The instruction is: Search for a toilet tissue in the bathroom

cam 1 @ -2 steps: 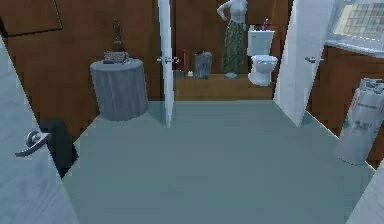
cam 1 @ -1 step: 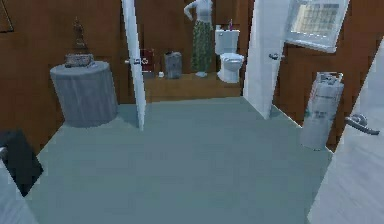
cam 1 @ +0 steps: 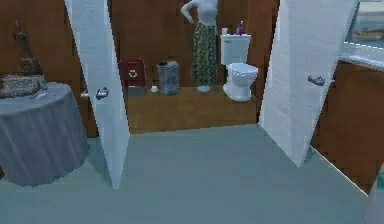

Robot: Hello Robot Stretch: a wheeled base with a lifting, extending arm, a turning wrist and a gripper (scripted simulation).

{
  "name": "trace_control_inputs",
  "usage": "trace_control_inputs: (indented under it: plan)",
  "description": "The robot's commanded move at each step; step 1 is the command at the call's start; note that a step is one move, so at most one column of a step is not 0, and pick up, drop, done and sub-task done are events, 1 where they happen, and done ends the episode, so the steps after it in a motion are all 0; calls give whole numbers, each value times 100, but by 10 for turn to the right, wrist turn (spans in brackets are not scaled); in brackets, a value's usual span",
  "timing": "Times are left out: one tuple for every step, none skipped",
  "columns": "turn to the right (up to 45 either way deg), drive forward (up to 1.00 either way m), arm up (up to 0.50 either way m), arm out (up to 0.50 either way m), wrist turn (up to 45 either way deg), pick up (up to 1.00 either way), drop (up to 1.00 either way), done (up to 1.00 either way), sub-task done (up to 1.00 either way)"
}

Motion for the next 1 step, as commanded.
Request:
trace_control_inputs:
  plan:
    - [0, 100, 0, 0, 0, 0, 0, 0, 0]
